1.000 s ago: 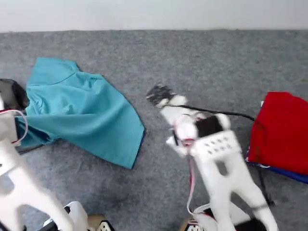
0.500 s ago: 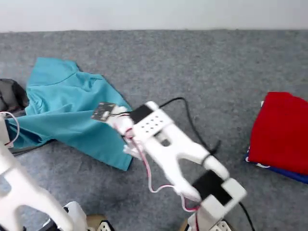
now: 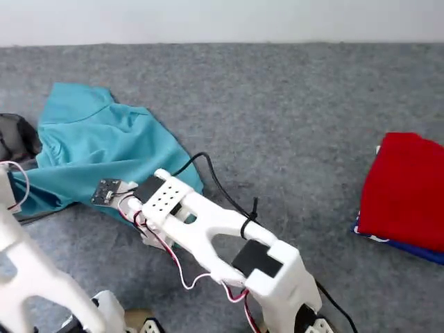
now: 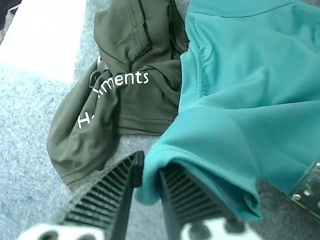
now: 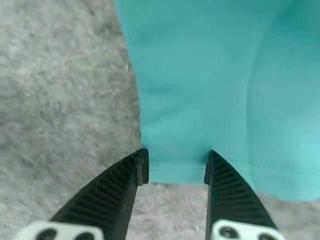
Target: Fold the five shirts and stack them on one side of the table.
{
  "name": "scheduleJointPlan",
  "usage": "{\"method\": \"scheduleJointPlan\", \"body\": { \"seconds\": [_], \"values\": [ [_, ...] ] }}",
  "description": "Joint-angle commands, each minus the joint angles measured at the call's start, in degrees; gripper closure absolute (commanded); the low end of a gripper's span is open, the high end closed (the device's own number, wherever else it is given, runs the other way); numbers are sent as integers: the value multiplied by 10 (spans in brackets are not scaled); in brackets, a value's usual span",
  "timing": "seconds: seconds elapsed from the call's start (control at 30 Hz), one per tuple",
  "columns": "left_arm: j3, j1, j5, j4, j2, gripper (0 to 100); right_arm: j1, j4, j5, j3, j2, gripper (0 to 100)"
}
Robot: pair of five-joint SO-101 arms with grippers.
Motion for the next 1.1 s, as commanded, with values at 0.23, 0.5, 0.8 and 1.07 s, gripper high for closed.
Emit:
{"method": "scheduleJointPlan", "body": {
  "seconds": [0.23, 0.5, 0.8, 1.07],
  "values": [
    [10, -2, 2, -22, -11, 986, -3, 25, -6, -28, 83, 804],
    [10, -2, 0, -20, -12, 986, -20, 134, -7, -108, 84, 804],
    [10, -2, 2, -18, -15, 986, -22, 206, -34, -179, 86, 801],
    [10, -2, 2, -18, -15, 986, -53, 189, -35, -179, 120, 801]
  ]
}}
